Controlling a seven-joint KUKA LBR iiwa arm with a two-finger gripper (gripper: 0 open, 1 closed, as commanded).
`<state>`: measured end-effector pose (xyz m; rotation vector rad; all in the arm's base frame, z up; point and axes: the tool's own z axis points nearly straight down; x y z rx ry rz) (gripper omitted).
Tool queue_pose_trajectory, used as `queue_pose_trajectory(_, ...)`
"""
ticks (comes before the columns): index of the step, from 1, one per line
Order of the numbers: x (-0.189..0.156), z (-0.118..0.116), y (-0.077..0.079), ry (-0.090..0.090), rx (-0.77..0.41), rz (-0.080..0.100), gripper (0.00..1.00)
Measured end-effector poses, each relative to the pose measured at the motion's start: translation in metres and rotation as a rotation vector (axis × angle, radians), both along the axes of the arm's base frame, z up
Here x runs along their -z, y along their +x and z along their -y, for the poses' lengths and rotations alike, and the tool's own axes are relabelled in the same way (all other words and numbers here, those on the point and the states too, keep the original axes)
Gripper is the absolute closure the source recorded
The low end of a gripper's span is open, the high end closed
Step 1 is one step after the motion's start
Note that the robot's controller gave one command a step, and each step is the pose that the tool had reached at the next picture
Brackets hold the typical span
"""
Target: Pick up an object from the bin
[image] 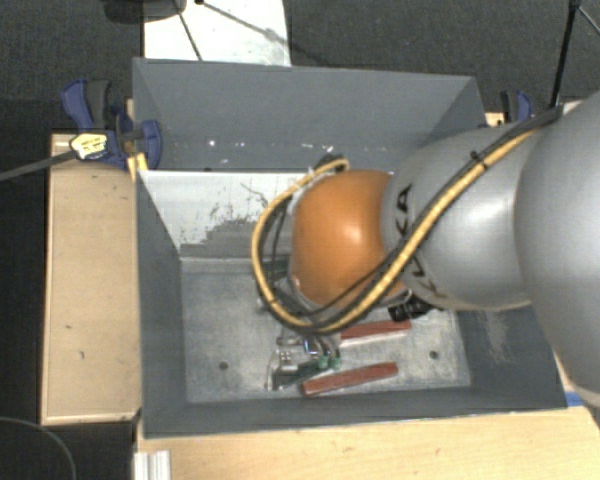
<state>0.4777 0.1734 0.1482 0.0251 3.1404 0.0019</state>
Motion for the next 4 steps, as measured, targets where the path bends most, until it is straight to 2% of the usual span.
queue_pose_trajectory(1, 0.000, 0.000, 0.000, 0.000, 0.001, 0.000, 0.00)
queue_pose_trajectory(2, 0.050, 0.047, 0.002, 0.001, -0.050, 0.004, 0.00)
queue_pose_trajectory(3, 0.071, 0.052, 0.020, 0.000, -0.113, 0.001, 1.00)
queue_pose_trajectory(4, 0.071, 0.052, 0.020, 0.000, -0.111, 0.001, 1.00)
